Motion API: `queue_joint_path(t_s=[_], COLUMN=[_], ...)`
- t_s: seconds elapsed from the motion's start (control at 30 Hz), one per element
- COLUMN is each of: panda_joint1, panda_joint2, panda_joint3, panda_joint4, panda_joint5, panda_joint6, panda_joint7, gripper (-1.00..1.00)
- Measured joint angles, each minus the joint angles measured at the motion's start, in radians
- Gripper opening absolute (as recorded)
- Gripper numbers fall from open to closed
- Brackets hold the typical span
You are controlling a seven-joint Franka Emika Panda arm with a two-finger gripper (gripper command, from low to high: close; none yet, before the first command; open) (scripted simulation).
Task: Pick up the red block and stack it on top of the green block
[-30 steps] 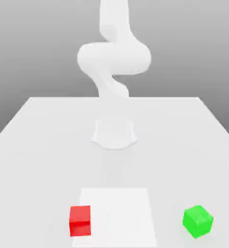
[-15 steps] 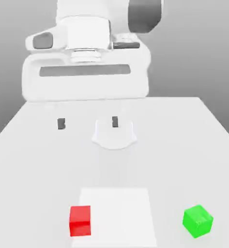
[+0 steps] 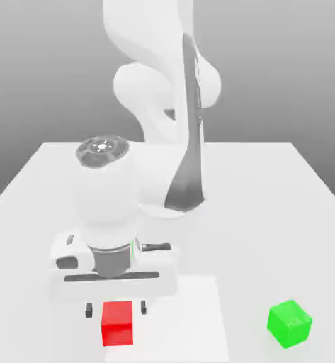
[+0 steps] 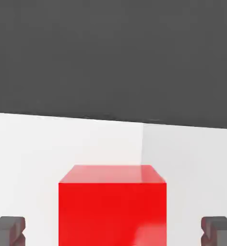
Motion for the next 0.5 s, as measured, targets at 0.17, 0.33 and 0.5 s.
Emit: queue_joint_path(t_s=[0.17,0.33,0.5], panda_joint1=[-0.005,0.019,0.113], panda_joint2=[0.015,-0.117,-0.185], panda_joint3=[0.006,-0.030,0.024], panda_joint4=[0.002,-0.019,-0.005], panda_joint5=[0.004,-0.049,-0.090], panda_joint6=[0.012,-0.098,-0.180], panda_joint7=[-0.003,0.036,0.189], gripper=[-1.00,-1.00,-1.00])
